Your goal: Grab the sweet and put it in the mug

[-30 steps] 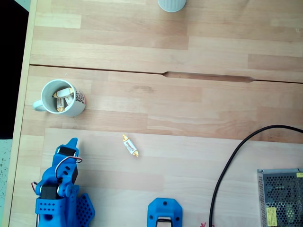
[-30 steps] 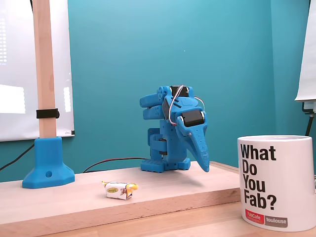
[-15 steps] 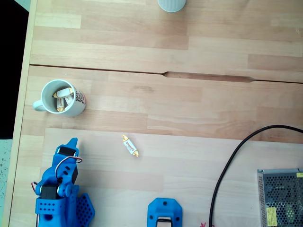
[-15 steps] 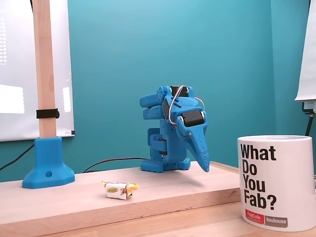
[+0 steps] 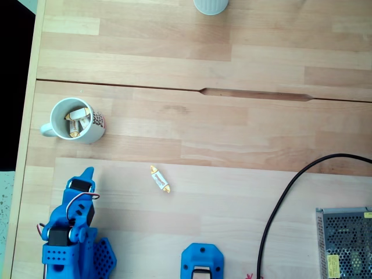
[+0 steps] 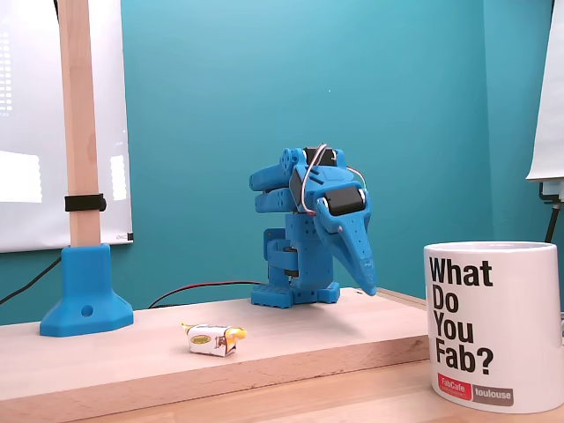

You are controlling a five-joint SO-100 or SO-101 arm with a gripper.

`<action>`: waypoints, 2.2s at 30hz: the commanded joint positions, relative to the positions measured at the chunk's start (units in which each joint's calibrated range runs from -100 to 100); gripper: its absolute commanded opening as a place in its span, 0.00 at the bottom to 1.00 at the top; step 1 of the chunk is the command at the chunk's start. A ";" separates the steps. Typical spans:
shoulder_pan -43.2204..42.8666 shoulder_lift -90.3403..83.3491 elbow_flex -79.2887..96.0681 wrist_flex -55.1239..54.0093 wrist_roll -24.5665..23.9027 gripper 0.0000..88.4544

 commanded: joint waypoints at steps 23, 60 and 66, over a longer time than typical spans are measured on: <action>0.38 1.98 -0.86 -0.63 0.00 0.04; 0.45 1.98 -0.86 -0.71 0.00 0.04; 0.38 1.98 -3.63 -0.71 0.00 0.04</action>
